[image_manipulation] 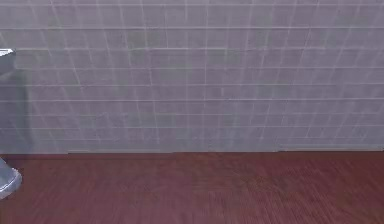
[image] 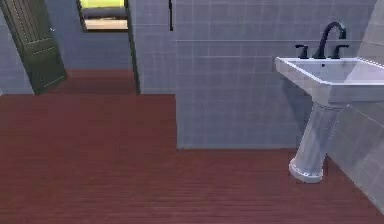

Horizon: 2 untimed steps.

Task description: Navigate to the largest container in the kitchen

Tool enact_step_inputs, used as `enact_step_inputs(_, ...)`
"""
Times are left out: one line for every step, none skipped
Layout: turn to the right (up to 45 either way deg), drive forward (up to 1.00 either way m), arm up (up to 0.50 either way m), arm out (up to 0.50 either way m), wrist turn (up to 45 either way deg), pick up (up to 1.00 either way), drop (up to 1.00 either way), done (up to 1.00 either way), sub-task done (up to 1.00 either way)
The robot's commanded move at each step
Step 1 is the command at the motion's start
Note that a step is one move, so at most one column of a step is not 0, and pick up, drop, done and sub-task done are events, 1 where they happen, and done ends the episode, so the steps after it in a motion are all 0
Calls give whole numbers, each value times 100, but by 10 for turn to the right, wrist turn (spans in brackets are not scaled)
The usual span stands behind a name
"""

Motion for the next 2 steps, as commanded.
enact_step_inputs(-270, 0, 0, 0, 0, 0, 0, 0, 0)
enact_step_inputs(0, 100, 0, 0, 0, 0, 0, 0, 0)
